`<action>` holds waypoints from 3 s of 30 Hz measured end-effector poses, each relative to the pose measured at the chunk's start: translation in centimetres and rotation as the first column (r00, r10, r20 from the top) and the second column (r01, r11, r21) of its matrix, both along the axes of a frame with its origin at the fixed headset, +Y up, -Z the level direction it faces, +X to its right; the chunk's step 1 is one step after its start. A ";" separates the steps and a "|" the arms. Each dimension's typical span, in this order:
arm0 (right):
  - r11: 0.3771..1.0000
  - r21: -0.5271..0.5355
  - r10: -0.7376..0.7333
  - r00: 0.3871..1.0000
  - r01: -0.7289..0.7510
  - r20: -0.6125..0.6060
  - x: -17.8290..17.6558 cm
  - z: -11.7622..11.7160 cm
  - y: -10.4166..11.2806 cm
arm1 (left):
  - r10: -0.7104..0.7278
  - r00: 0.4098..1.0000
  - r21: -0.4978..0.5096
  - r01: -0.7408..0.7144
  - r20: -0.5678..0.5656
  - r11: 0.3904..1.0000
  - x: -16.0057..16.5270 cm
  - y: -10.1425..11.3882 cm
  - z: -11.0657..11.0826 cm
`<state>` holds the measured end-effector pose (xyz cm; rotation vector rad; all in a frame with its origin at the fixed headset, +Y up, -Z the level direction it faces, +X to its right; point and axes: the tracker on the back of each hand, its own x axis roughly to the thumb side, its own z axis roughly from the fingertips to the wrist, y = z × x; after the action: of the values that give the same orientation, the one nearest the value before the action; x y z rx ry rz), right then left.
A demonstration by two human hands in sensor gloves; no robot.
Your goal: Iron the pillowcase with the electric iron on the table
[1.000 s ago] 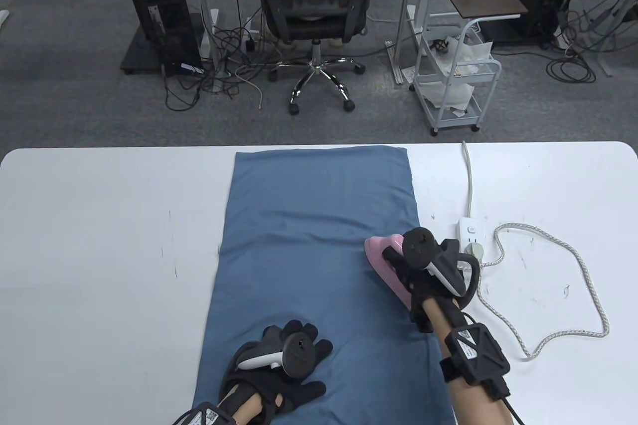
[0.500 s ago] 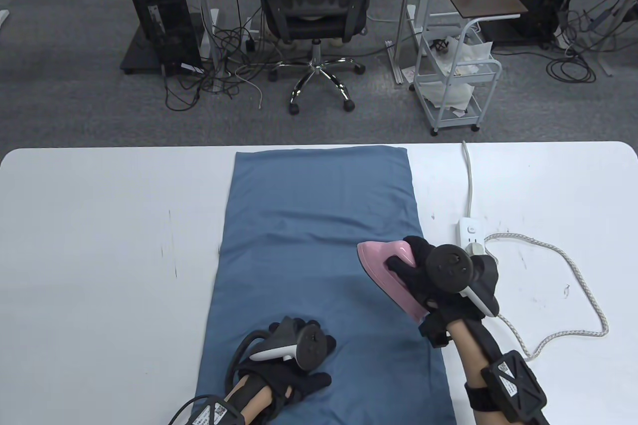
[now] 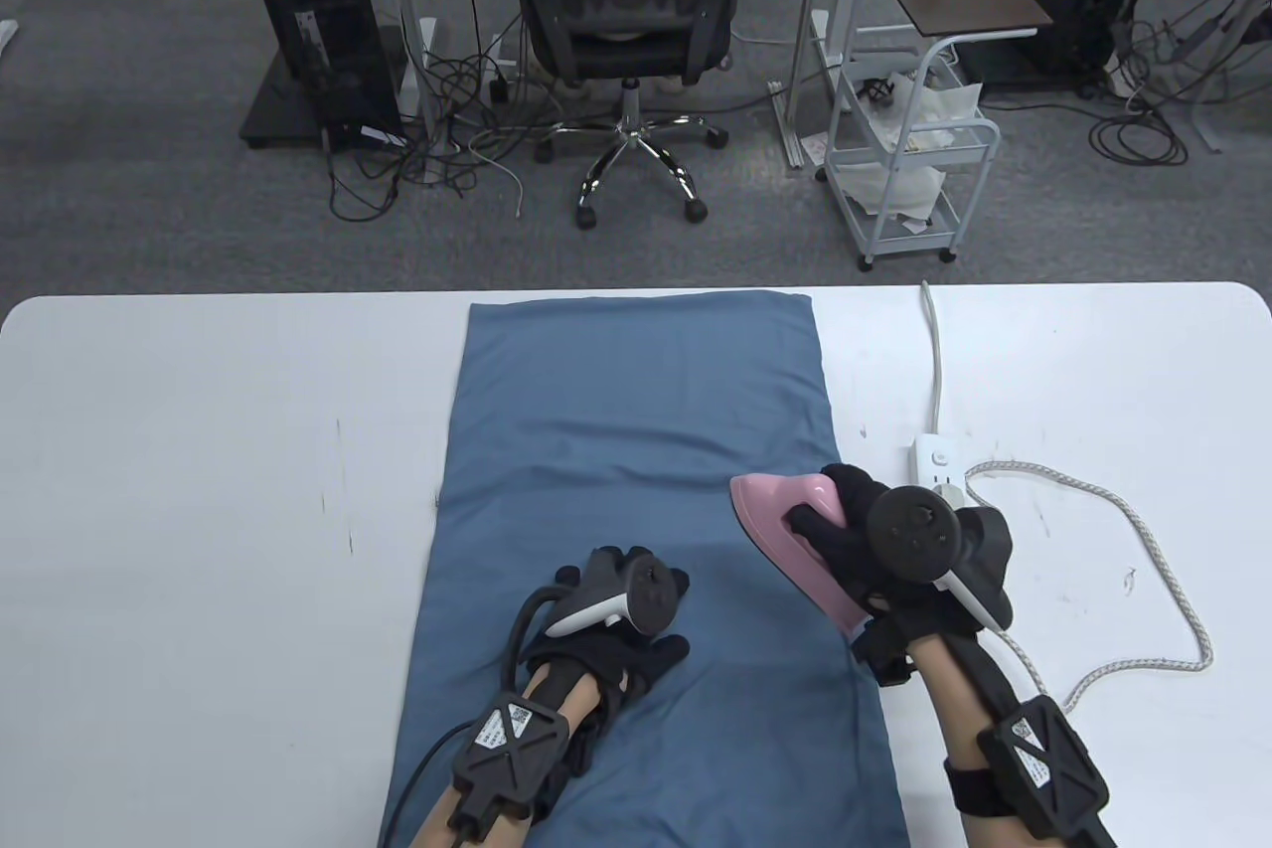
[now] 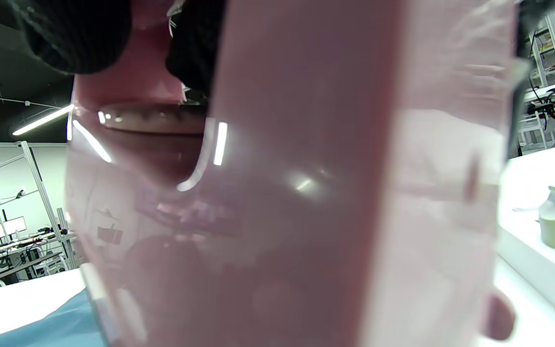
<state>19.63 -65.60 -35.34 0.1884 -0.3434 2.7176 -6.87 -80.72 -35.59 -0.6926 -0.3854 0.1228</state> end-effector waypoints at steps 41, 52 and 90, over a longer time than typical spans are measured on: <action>0.866 -0.100 0.490 0.871 -0.490 -0.030 -7.8 -3.6 -7.3 | 0.040 0.999 -0.072 -0.041 -0.015 0.997 -1.2 -0.5 8.4; 0.894 -0.234 0.406 0.912 -0.383 0.058 -7.3 -7.7 -6.6 | 0.038 0.999 -0.070 -0.039 -0.017 0.997 -1.2 -0.5 8.4; 0.907 -0.057 0.402 0.897 -0.418 -0.183 -12.8 -3.4 -6.1 | 0.037 0.999 -0.073 -0.038 -0.014 0.997 -1.2 -0.6 8.4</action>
<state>6.79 -71.71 -38.75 0.5133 -0.1334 3.0958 -8.06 -81.35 -27.16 -0.7564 -0.3835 0.1771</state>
